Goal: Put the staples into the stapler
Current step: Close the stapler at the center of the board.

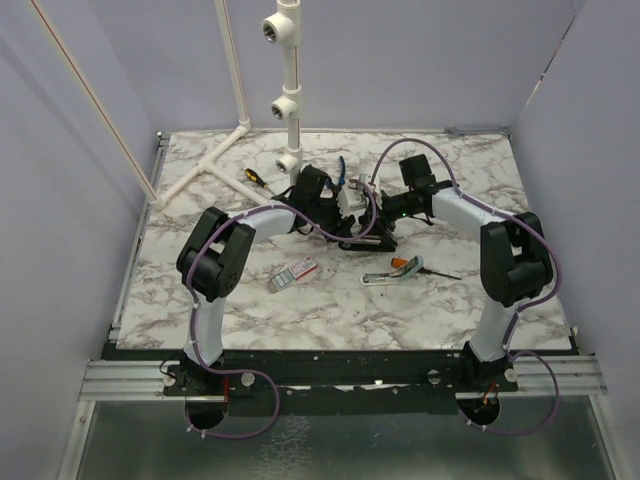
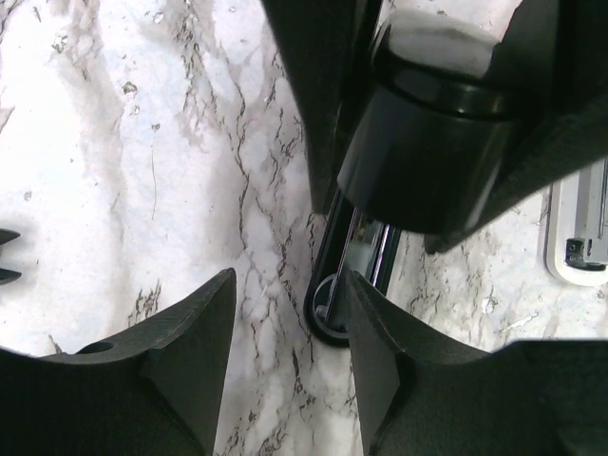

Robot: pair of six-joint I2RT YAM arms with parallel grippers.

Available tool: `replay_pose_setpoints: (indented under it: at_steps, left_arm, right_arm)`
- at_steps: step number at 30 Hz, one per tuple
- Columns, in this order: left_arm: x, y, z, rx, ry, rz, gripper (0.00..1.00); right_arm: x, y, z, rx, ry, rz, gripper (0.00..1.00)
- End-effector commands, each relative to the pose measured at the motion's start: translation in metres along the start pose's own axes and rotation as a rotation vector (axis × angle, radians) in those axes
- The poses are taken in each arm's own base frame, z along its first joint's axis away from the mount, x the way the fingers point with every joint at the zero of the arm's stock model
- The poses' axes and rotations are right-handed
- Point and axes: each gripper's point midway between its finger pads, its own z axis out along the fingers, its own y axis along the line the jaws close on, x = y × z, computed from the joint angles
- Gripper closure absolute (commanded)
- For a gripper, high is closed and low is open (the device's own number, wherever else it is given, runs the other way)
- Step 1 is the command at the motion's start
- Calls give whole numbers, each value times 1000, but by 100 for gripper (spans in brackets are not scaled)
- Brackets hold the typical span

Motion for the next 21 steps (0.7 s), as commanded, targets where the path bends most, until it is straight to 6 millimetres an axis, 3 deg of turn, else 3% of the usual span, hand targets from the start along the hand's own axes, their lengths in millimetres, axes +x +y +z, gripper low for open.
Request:
replay_pose_setpoints:
  at_steps: [1, 21]
  left_arm:
    - [17, 0, -21, 11, 25, -60, 48]
    - [-3, -21, -26, 112, -61, 18, 44]
  right_arm:
    - [56, 5, -3, 24, 172, 129, 82]
    - [68, -3, -15, 90, 273, 129, 82]
